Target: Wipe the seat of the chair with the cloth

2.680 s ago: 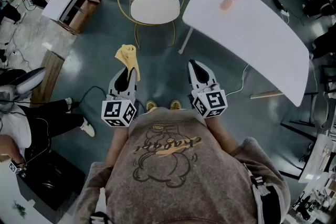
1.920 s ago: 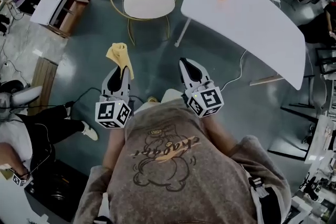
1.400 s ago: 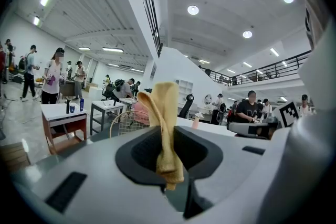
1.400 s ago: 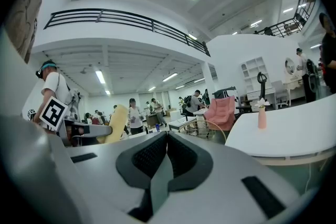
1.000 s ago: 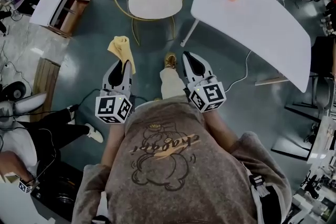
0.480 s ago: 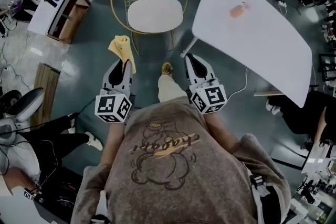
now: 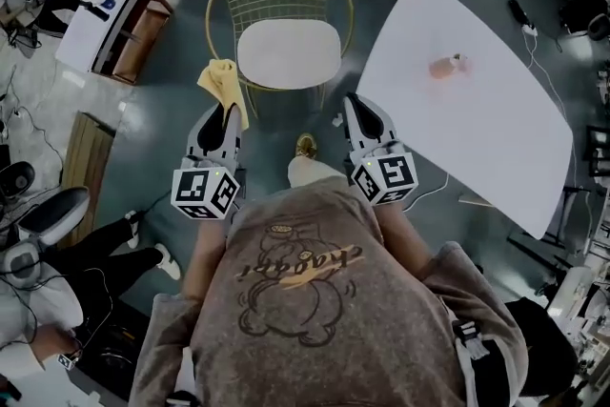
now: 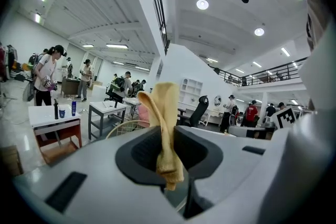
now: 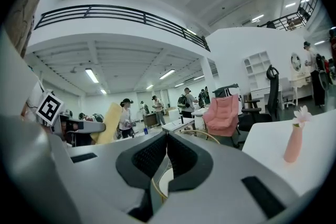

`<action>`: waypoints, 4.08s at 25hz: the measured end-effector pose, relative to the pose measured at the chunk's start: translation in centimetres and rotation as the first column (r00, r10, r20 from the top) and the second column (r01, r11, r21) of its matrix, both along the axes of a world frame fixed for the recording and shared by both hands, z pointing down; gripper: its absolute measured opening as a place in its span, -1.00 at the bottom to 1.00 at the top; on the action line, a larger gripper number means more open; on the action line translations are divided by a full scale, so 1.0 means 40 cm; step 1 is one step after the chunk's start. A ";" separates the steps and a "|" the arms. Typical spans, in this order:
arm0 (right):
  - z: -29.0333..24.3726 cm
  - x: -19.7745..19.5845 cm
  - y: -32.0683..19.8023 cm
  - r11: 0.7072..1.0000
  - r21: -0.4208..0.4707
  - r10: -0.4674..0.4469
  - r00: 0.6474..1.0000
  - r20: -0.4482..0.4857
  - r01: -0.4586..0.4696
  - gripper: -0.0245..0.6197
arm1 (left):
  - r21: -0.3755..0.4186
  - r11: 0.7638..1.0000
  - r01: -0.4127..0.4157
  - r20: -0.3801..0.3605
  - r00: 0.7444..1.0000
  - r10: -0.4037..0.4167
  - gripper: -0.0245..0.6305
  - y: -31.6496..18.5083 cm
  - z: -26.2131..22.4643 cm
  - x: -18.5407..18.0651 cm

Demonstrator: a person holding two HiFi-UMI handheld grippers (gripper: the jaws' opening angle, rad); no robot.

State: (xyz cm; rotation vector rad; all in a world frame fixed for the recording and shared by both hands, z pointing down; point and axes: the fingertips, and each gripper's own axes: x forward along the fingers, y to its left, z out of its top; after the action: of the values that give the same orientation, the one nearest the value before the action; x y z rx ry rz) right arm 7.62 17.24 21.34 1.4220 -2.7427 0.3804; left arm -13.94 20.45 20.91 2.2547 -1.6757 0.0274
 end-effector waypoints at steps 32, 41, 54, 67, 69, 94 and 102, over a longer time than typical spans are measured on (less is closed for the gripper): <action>0.039 -0.046 -0.483 0.998 -0.044 0.051 0.999 0.008 -0.051 -0.84 | -0.080 0.995 -0.055 -0.002 0.999 0.055 -0.70 -0.499 0.082 -0.032; 0.090 -0.107 -0.548 0.992 -0.071 0.108 0.994 -0.011 -0.109 -0.84 | -0.121 0.985 -0.121 -0.013 0.993 0.120 -0.70 -0.594 0.160 -0.103; 0.259 -0.110 -0.641 0.984 -0.117 0.133 0.991 -0.036 -0.136 -0.84 | -0.177 0.976 -0.126 -0.019 0.992 0.124 -0.70 -0.709 0.321 -0.130; 0.424 -0.116 -0.719 0.984 -0.112 0.139 0.990 -0.018 -0.140 -0.84 | -0.268 0.959 -0.096 -0.094 0.993 0.074 -0.70 -0.809 0.562 -0.117; 0.446 -0.113 -0.727 0.982 -0.119 0.146 0.989 -0.012 -0.146 -0.84 | -0.284 0.956 -0.077 -0.085 0.995 0.055 -0.70 -0.824 0.612 -0.128; 0.596 -0.069 -0.731 0.967 -0.203 0.154 0.988 -0.008 -0.153 -0.84 | -0.627 0.766 0.139 0.138 0.988 -0.066 -0.70 -0.886 1.172 -0.251; 0.611 -0.065 -0.735 0.960 -0.229 0.164 0.986 0.000 -0.160 -0.84 | -0.701 0.700 0.137 0.141 0.989 -0.053 -0.70 -0.896 1.255 -0.249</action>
State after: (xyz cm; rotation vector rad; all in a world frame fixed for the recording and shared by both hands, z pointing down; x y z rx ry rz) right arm 5.01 -12.17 45.78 1.5899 -2.5022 0.6934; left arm -23.90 -15.40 71.11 1.5865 -1.4705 0.6746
